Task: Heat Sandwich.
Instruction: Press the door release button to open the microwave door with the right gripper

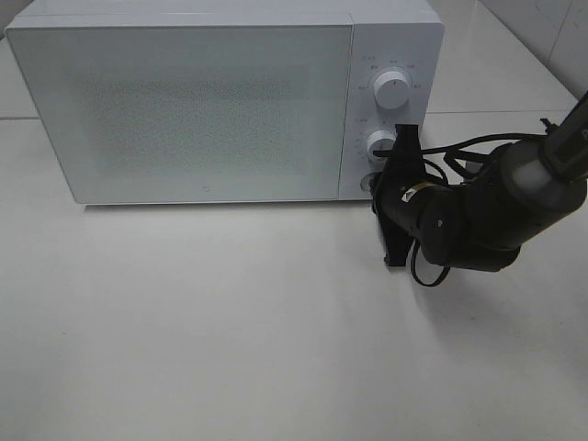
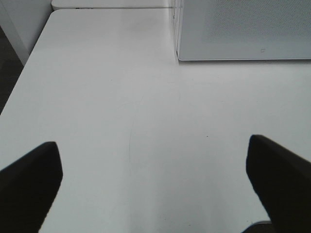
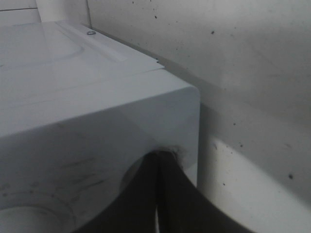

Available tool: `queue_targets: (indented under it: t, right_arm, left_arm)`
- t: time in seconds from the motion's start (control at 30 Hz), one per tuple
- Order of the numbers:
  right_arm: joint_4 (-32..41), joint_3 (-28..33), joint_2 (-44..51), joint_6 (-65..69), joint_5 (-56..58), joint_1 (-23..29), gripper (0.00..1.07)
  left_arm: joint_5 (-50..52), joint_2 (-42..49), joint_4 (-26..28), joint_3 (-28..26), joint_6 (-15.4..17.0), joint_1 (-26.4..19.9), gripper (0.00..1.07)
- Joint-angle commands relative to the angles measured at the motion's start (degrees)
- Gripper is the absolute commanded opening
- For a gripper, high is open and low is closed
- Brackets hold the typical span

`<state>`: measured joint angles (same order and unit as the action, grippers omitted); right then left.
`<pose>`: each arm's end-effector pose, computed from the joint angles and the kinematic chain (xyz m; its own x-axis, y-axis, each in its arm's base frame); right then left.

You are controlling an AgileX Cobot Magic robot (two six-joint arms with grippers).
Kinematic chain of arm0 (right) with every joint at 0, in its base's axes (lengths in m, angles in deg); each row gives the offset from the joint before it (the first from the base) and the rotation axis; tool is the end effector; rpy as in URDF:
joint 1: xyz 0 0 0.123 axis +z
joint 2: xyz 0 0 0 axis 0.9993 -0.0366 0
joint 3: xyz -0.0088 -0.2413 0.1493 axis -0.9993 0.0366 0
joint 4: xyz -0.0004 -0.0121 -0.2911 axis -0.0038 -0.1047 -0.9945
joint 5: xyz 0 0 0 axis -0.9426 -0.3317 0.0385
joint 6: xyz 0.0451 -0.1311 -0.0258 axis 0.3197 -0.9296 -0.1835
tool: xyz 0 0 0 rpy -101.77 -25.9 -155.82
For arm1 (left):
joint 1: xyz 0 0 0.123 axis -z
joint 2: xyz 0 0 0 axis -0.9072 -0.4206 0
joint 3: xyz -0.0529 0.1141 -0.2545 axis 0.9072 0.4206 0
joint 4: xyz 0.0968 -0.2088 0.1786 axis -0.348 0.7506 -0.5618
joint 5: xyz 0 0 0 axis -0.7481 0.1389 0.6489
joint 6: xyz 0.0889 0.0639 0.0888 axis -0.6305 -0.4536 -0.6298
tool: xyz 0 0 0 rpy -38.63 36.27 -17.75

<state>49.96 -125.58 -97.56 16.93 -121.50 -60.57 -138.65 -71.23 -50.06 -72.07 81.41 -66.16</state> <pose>0.4016 0.1517 0.0263 -0.0613 0.9962 0.0627 0.3841 -0.0344 0.9227 0.0716 -0.0022 0.2779 -0.4550 0.0057 -0.8905 0.0103 0.9999 0.0011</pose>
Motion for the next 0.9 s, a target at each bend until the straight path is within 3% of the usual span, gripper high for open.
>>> queue_targets:
  t: [0.03,0.4,0.9]
  right_arm:
    - [-0.23,-3.21,-0.17,-0.92,-10.83,-0.63,0.0]
    - [1.38,-9.68,-2.64,-4.01,-19.37,-0.57,0.0]
    - [1.15,-9.74,-2.64,-4.35,-15.7,-0.57,0.0]
  left_arm:
    - [0.86,0.92,0.17,0.11,0.06,-0.11,0.98]
    - [0.86,0.92,0.17,0.11,0.06,-0.11,0.98]
    - [0.86,0.92,0.17,0.11,0.06,-0.11,0.98]
